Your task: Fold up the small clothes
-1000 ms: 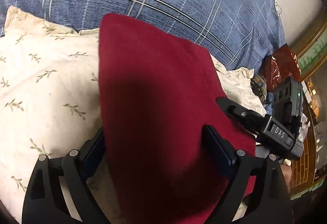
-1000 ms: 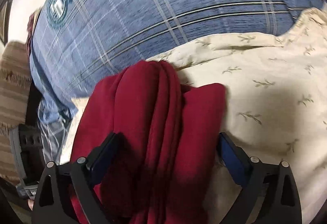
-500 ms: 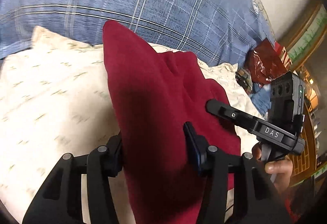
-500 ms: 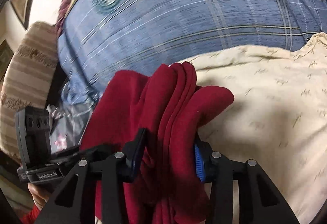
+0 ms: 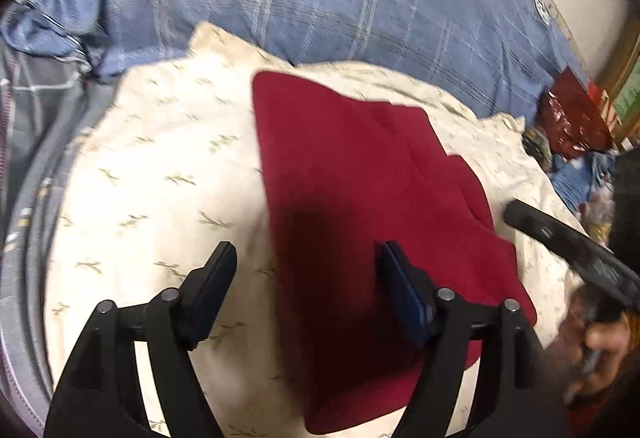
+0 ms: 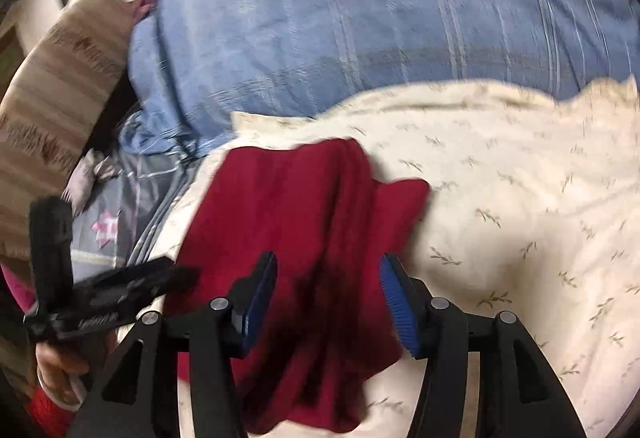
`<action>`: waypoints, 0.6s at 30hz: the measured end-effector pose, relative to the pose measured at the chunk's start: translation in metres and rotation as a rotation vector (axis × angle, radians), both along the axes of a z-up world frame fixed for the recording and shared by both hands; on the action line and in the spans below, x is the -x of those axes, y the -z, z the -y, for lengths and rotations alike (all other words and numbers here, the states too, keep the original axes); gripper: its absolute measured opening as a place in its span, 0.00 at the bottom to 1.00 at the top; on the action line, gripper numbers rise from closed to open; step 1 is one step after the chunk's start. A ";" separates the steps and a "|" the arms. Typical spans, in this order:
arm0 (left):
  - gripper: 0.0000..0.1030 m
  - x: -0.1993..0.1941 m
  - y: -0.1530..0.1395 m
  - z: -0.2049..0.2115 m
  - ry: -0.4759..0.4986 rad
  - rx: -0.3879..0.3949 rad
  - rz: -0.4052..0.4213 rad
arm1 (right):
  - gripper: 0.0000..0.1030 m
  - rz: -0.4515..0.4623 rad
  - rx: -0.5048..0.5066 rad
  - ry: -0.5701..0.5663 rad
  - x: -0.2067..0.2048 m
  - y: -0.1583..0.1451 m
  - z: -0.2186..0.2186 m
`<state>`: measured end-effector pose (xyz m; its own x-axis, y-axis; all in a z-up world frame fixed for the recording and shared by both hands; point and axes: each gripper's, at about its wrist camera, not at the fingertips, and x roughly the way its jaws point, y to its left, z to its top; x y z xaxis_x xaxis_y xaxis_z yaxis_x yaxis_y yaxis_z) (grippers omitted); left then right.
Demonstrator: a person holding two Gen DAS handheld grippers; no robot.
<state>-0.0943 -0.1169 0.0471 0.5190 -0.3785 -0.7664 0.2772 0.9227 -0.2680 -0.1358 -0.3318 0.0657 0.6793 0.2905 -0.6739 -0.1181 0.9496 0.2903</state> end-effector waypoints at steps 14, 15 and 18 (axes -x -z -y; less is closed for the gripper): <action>0.81 0.018 0.007 -0.005 -0.037 -0.067 0.169 | 0.51 0.003 0.207 -0.009 0.014 0.043 -0.058; 0.81 0.019 0.006 -0.004 -0.036 -0.075 0.178 | 0.51 0.007 0.205 -0.002 0.014 0.043 -0.058; 0.81 0.022 0.003 -0.004 -0.045 -0.105 0.213 | 0.52 0.009 0.208 0.010 0.018 0.038 -0.057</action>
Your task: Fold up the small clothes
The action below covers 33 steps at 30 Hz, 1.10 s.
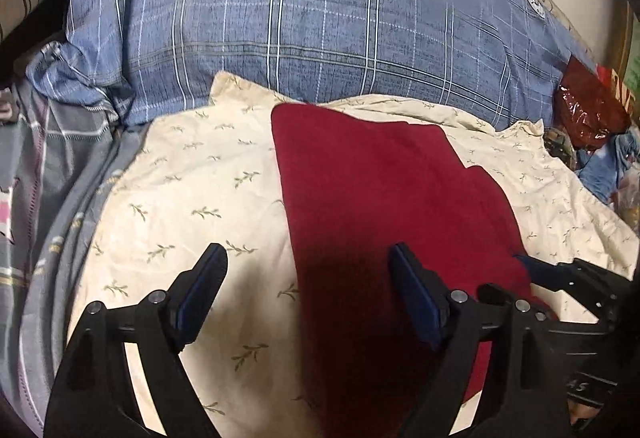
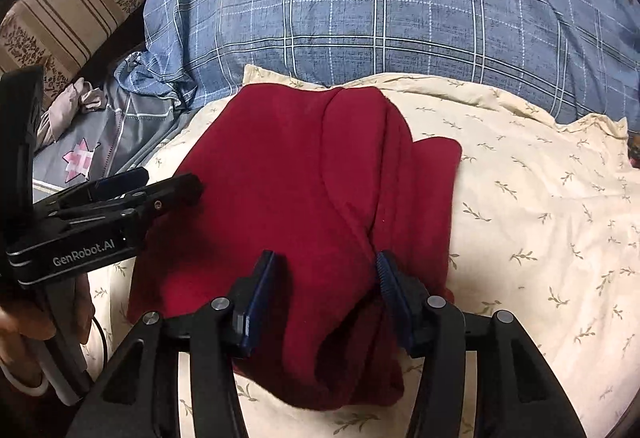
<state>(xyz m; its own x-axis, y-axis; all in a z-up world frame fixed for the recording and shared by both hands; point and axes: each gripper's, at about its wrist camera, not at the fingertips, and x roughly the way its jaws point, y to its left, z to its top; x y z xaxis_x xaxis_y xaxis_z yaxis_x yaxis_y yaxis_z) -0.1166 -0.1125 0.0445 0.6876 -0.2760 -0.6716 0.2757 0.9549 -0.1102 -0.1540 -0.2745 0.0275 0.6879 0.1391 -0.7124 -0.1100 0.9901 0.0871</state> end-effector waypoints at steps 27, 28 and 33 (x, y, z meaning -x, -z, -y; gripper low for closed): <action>0.81 0.025 -0.020 -0.009 -0.049 -0.105 0.163 | 0.85 0.089 -0.023 0.099 0.023 -0.032 0.001; 0.81 0.024 -0.019 -0.008 -0.049 -0.106 0.163 | 0.85 0.087 -0.022 0.099 0.023 -0.032 0.001; 0.81 0.025 -0.018 -0.005 -0.050 -0.115 0.164 | 0.85 0.073 -0.022 0.105 0.020 -0.029 0.003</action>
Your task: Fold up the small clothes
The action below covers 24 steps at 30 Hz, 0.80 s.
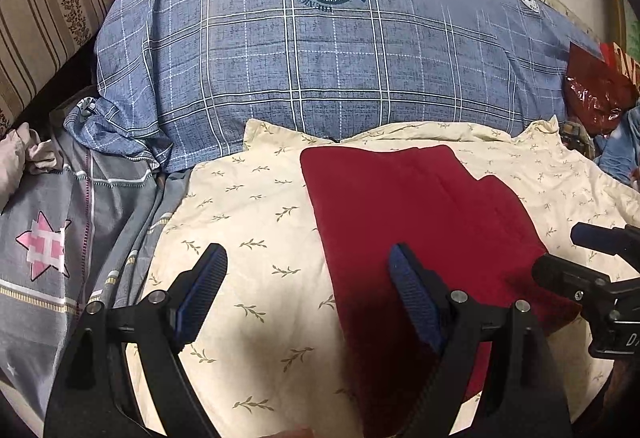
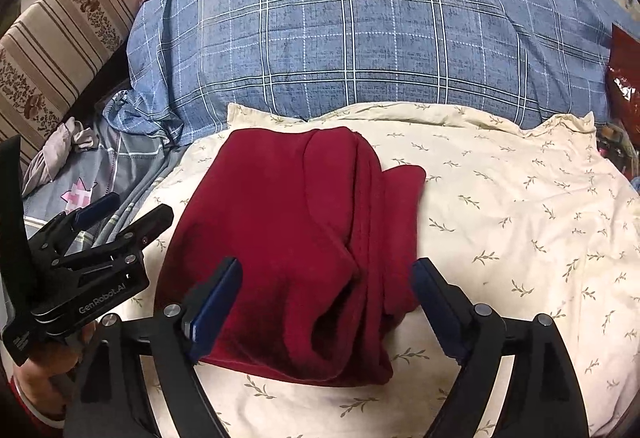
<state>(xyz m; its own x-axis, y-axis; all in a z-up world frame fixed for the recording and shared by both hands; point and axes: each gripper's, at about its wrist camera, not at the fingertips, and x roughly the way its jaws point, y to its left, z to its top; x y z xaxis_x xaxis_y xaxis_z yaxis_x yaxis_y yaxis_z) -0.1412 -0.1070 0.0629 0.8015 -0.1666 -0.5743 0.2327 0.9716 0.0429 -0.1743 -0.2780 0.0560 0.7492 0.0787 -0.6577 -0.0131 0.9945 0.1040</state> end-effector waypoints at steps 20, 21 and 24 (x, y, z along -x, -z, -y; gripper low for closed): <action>0.81 -0.003 0.002 0.003 0.006 0.022 -0.016 | 0.86 -0.024 0.005 -0.017 -0.008 0.008 -0.009; 0.81 -0.003 0.002 0.003 0.007 0.021 -0.017 | 0.86 -0.024 0.007 -0.018 -0.009 0.008 -0.009; 0.81 -0.002 0.002 0.004 0.009 0.019 -0.013 | 0.86 -0.024 0.008 -0.018 -0.010 0.009 -0.009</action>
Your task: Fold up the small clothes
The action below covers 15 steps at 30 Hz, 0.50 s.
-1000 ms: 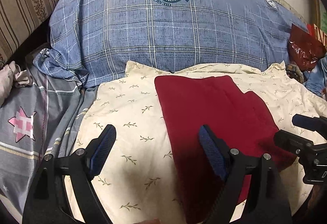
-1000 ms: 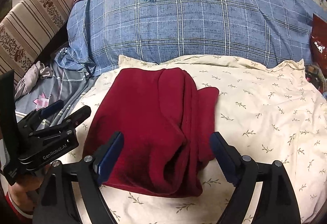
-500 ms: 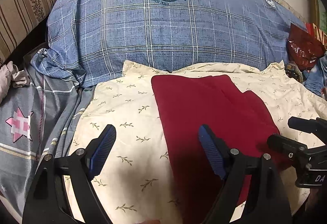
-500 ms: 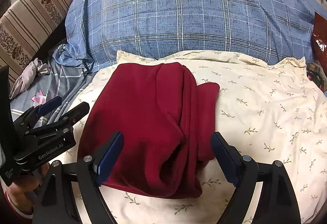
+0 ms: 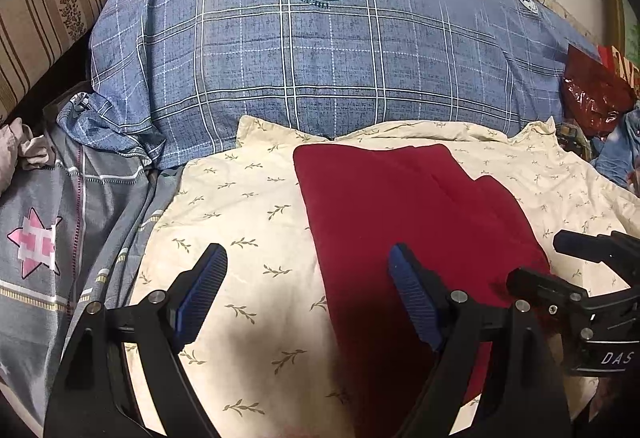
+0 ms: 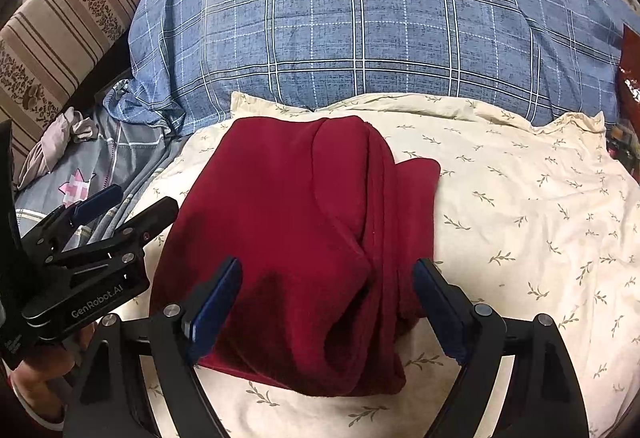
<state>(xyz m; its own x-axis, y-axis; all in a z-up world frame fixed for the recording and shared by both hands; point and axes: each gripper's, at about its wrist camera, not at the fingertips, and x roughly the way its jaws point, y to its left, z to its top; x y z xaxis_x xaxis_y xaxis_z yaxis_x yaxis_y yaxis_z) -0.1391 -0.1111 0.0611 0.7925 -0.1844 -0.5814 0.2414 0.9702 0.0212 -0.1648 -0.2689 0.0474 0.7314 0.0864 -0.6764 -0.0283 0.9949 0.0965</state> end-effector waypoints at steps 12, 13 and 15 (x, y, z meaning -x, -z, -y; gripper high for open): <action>0.81 -0.002 0.002 0.001 -0.001 -0.008 -0.003 | 0.86 -0.018 -0.009 0.001 -0.002 0.006 0.001; 0.81 -0.002 0.002 0.001 -0.002 -0.010 -0.002 | 0.86 -0.018 -0.009 -0.001 -0.003 0.006 0.000; 0.81 -0.002 0.002 0.001 -0.004 -0.013 -0.001 | 0.86 -0.018 -0.009 -0.003 -0.002 0.006 0.000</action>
<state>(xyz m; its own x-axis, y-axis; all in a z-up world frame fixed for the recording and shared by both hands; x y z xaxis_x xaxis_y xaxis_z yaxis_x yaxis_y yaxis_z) -0.1375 -0.1123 0.0591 0.7926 -0.1732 -0.5847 0.2373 0.9708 0.0340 -0.1624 -0.2687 0.0415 0.7186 0.0945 -0.6889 -0.0292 0.9940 0.1059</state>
